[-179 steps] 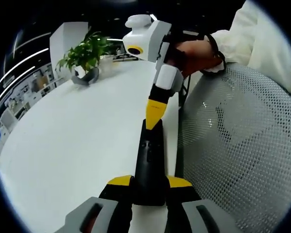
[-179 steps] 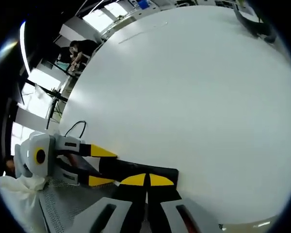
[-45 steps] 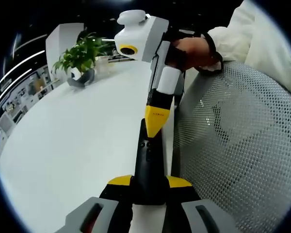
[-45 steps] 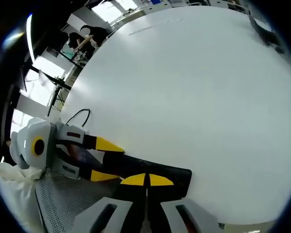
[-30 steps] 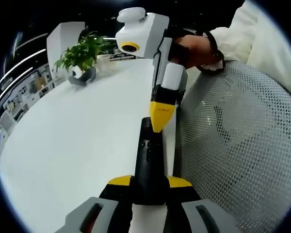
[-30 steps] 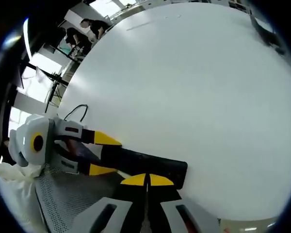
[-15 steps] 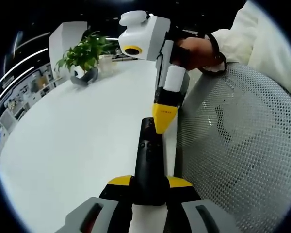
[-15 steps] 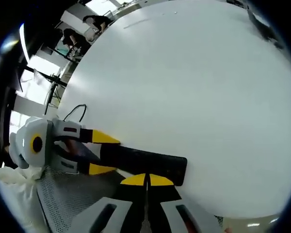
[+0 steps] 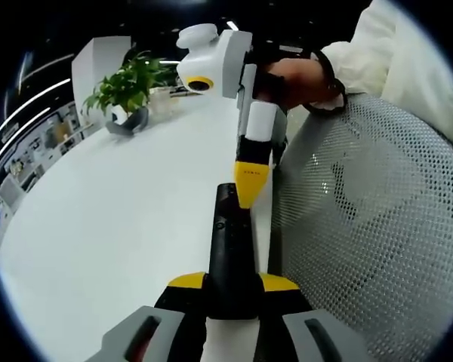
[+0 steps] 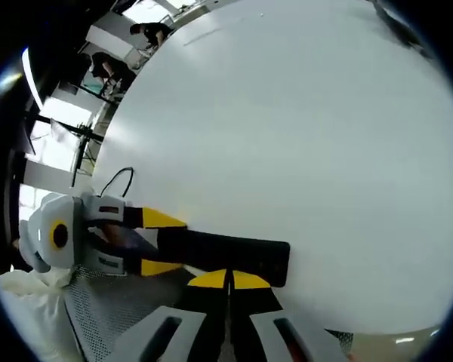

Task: Press the specified remote control buttons in sequence, fully releasing each button before pressing the next.

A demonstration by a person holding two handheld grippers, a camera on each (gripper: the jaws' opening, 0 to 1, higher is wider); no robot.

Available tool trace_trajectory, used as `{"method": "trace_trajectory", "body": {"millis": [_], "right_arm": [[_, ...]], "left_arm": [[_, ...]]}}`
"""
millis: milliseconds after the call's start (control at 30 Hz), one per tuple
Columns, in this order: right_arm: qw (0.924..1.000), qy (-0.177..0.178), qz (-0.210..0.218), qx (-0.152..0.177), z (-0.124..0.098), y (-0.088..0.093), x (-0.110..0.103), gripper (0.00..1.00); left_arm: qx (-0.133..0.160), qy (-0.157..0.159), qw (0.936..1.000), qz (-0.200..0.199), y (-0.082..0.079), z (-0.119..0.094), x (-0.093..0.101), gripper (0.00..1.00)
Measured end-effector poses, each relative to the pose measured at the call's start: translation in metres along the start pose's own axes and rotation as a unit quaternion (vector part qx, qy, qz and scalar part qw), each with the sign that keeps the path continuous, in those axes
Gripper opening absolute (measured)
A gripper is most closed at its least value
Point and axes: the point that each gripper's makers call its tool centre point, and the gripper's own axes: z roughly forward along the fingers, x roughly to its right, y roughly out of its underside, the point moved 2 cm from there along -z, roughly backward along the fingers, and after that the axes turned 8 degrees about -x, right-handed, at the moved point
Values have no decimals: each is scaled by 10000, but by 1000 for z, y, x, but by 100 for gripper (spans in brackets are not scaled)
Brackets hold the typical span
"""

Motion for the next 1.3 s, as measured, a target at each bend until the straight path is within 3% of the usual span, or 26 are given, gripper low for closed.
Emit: {"method": "trace_trajectory", "body": {"millis": [500,1300], "right_arm": [[9993,-171,-237,212,1,-6,-10,0],[9978,47,-521,417,5,-11,-8,0]], "left_arm": [[7,16,10000,11,0,1,0,24],[32,40,10000,-25,-1,2,0,25]]}}
